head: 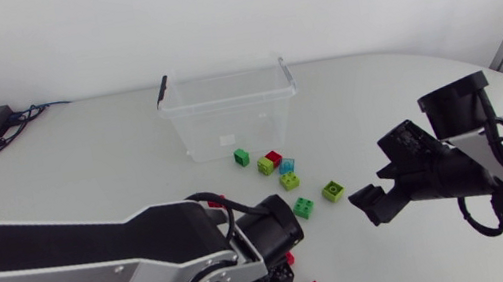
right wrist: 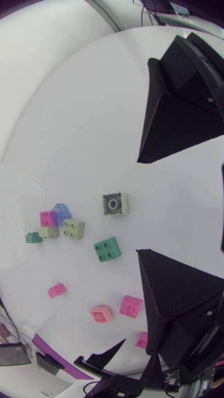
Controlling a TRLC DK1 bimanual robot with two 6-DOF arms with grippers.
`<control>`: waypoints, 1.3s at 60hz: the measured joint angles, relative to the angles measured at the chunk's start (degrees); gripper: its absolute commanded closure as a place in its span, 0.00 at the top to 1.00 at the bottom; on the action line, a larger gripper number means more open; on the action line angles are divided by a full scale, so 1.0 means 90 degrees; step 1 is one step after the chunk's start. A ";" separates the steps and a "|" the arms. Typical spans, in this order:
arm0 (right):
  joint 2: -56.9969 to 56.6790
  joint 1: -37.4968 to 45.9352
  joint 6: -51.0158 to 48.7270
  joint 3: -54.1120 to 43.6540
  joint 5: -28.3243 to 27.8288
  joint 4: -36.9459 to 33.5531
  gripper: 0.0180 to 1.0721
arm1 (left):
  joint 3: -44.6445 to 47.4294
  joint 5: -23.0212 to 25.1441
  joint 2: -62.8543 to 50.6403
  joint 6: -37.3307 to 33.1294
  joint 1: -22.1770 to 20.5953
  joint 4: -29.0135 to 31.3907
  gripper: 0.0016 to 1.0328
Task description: Pick up the duplo bricks and place them in the container
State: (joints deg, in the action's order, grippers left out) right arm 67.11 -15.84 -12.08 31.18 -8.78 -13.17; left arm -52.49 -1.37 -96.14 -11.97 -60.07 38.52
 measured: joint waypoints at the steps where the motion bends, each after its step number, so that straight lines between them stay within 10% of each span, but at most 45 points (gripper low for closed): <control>1: 0.0032 -0.0012 0.0000 0.0002 0.0000 0.0012 0.95 | -0.0015 0.0002 -0.0019 0.0012 0.0000 0.0000 0.73; 14: 0.0566 -0.0311 0.0000 0.0141 0.0000 0.0206 0.95 | -0.0236 0.0323 -0.0335 0.0039 0.0022 0.0070 0.46; 56: 0.3104 -0.0041 -0.0840 0.1251 0.0068 0.0828 0.89 | -0.0257 0.0792 -0.0359 0.0036 0.0253 0.0185 0.22; 65: 0.3283 -0.0019 -0.0903 0.1299 0.0070 0.0940 0.83 | -0.0257 0.0797 -0.0160 0.0034 0.0291 0.0197 0.22; 78: 0.3385 -0.0019 -0.1003 0.1375 0.0015 0.0962 0.49 | -0.0279 0.0818 0.0719 0.0010 0.0801 0.0304 0.22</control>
State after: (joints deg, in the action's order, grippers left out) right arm 97.58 -16.01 -21.10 43.55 -8.64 -4.51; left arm -55.00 6.00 -89.67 -11.88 -52.86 41.25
